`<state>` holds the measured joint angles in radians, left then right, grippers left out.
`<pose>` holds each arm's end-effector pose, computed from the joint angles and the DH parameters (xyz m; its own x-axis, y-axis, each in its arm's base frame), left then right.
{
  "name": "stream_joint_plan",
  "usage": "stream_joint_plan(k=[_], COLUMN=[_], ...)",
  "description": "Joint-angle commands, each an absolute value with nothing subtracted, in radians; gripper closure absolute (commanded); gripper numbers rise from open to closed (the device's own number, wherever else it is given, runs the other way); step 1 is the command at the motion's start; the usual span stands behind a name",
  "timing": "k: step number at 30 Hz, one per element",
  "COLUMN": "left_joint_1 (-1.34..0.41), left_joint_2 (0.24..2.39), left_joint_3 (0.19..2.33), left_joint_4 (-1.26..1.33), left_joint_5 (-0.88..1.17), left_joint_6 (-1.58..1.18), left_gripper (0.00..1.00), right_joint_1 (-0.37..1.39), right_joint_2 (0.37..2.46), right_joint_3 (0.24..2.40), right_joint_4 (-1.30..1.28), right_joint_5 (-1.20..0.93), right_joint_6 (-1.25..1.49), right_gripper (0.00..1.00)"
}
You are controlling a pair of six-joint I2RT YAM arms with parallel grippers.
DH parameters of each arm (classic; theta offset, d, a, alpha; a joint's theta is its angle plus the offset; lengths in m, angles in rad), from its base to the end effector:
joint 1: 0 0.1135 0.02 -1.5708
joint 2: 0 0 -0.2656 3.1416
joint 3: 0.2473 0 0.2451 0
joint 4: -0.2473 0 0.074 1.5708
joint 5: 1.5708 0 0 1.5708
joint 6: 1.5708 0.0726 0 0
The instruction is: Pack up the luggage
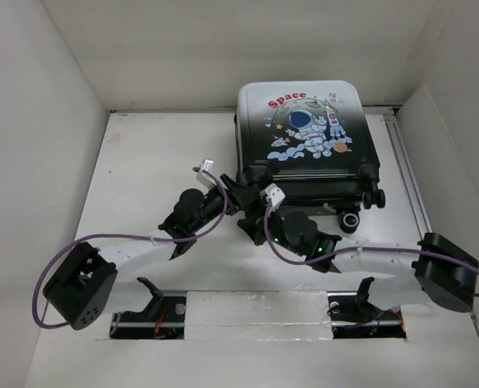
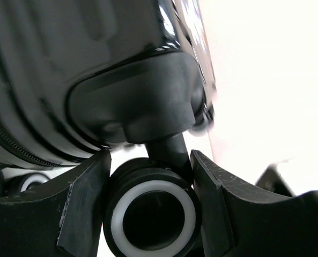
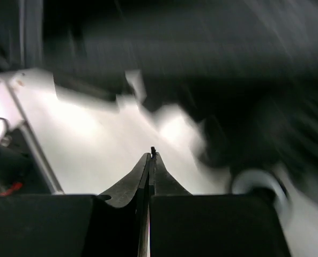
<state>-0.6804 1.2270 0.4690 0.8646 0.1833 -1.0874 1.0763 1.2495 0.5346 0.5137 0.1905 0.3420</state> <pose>0.2162 -0.1920 0.2592 -0.6340 -0.6069 -0.4793 0.4262 0.2430 -0.8714 0.1532 0.2551 0.2260 -0.3497 0.0453 -0.9358 -0.6995 0.6519 0.2930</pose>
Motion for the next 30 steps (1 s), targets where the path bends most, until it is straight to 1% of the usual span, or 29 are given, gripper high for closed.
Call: stream_joint_plan(k=[1, 5, 7, 9, 12, 13, 14, 16, 17, 18, 20, 21, 23, 24, 25, 26, 27, 28, 30], left_joint_1=[-0.749, -0.761, -0.761, -0.761, -0.732, -0.707, -0.697, -0.669, -0.669, -0.660, -0.660, -0.660, -0.635, -0.605, -0.586, -0.572, -0.572, -0.572, -0.572], left_joint_2=[1.140, 1.109, 1.091, 1.065, 0.994, 0.967, 0.956, 0.936, 0.925, 0.925, 0.925, 0.937, 0.946, 0.946, 0.946, 0.937, 0.937, 0.928, 0.928], left_joint_3=[0.593, 0.594, 0.594, 0.583, 0.557, 0.548, 0.532, 0.517, 0.505, 0.505, 0.505, 0.505, 0.505, 0.496, 0.495, 0.483, 0.483, 0.483, 0.483], left_joint_4=[1.056, 1.054, 1.063, 1.023, 0.951, 0.937, 0.918, 0.908, 0.893, 0.882, 0.882, 0.873, 0.873, 0.873, 0.885, 0.885, 0.885, 0.885, 0.894], left_joint_5=[0.273, 0.252, 0.252, 0.212, 0.183, 0.172, 0.172, 0.150, 0.141, 0.141, 0.130, 0.130, 0.155, 0.167, 0.178, 0.189, 0.189, 0.189, 0.199], left_joint_6=[-1.111, -1.111, -1.123, -1.123, -1.085, -1.085, -1.085, -1.074, -1.063, -1.063, -1.045, -1.045, -1.045, -1.061, -1.062, -1.072, -1.072, -1.072, -1.072], left_gripper=[1.00, 1.00, 1.00, 1.00, 1.00, 1.00, 1.00, 1.00, 1.00, 1.00, 1.00, 1.00, 1.00, 1.00, 1.00, 1.00, 1.00, 1.00, 1.00], right_joint_1=[1.087, 1.103, 1.103, 1.112, 1.112, 1.112, 1.112, 1.112, 1.103, 1.092, 1.034, 1.010, 0.924, 0.893, 0.862, 0.797, 0.773, 0.758, 0.746], right_joint_2=[1.308, 1.284, 1.293, 1.250, 1.074, 1.015, 0.889, 0.772, 0.673, 0.631, 0.569, 0.552, 0.552, 0.601, 0.633, 0.668, 0.702, 0.759, 0.794], right_joint_3=[0.594, 0.647, 0.676, 0.642, 0.545, 0.472, 0.434, 0.346, 0.327, 0.312, 0.301, 0.301, 0.326, 0.327, 0.340, 0.351, 0.377, 0.377, 0.388], right_joint_4=[0.785, 0.742, 0.692, 0.548, 0.320, 0.263, 0.209, 0.040, -0.018, -0.108, -0.158, -0.170, -0.181, -0.164, -0.102, -0.080, -0.060, -0.029, 0.032], right_joint_5=[0.039, 0.074, 0.133, 0.300, 0.527, 0.560, 0.590, 0.684, 0.716, 0.742, 0.752, 0.743, 0.692, 0.661, 0.616, 0.509, 0.465, 0.437, 0.460], right_joint_6=[0.302, 0.287, 0.302, 0.325, 0.402, 0.431, 0.489, 0.567, 0.613, 0.676, 0.687, 0.687, 0.654, 0.623, 0.530, 0.491, 0.465, 0.418, 0.417], right_gripper=[1.00, 1.00, 1.00, 1.00, 1.00, 1.00, 1.00, 1.00, 0.87, 0.78, 0.59, 0.47, 0.45, 0.45, 0.44, 0.44, 0.43, 0.41, 0.41])
